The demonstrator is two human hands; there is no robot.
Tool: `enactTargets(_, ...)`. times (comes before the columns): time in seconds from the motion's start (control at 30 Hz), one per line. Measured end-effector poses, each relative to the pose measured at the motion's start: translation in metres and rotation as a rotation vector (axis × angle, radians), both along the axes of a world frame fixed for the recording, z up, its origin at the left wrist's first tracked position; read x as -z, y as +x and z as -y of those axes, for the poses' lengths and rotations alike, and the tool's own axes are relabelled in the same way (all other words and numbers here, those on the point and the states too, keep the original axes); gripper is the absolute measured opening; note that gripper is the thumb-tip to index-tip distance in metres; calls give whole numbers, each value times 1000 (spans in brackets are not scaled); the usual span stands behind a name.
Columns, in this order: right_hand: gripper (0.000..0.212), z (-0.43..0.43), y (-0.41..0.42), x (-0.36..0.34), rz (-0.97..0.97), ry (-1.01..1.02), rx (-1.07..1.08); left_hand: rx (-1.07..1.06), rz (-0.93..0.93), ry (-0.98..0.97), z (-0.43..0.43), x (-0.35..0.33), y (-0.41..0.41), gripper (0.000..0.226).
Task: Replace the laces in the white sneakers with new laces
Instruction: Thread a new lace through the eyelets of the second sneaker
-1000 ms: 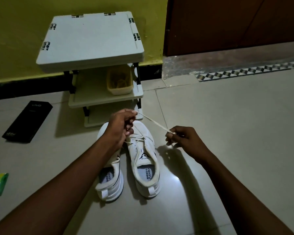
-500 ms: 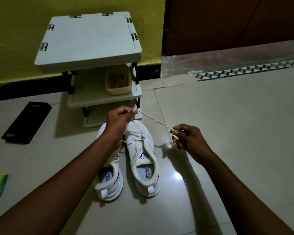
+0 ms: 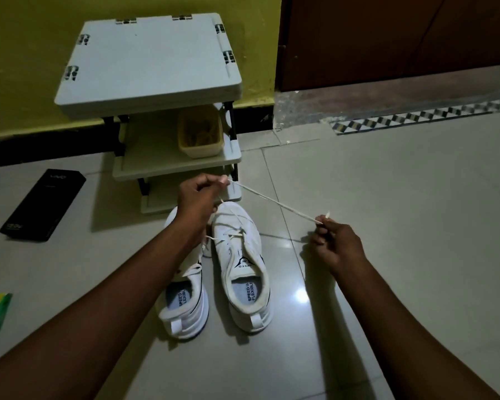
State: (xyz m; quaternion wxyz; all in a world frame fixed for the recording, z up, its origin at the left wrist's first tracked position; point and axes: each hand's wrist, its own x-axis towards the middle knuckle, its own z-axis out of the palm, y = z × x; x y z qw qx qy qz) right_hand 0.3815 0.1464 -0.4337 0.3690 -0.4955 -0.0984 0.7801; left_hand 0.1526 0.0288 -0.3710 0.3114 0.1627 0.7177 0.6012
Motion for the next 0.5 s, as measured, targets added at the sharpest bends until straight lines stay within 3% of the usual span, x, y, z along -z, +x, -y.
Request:
enactTargets(0.1,17,-6,4,4,23,72,9,60,60,5,0,-2,0,6)
enactTargets(0.2,26,-3,3,-4,259,377,-139,195,18,-61,3,0,5,22)
enactTargets(0.27,29,2,-4,-12,409,593,-235,264,-126,-228,8,6,13,27)
enactTargets(0.37,22,8,-18,-22,419,804,-326,359,-417,-461,20,14,28,13)
enactTargets(0.43,18,11,-25,-26,418,887,-381,389,-509,-508,31,15,39,10)
enactTargets(0.5,17,14,-33,-27,485,973,-463,394,-569,-515,40,19,45,26)
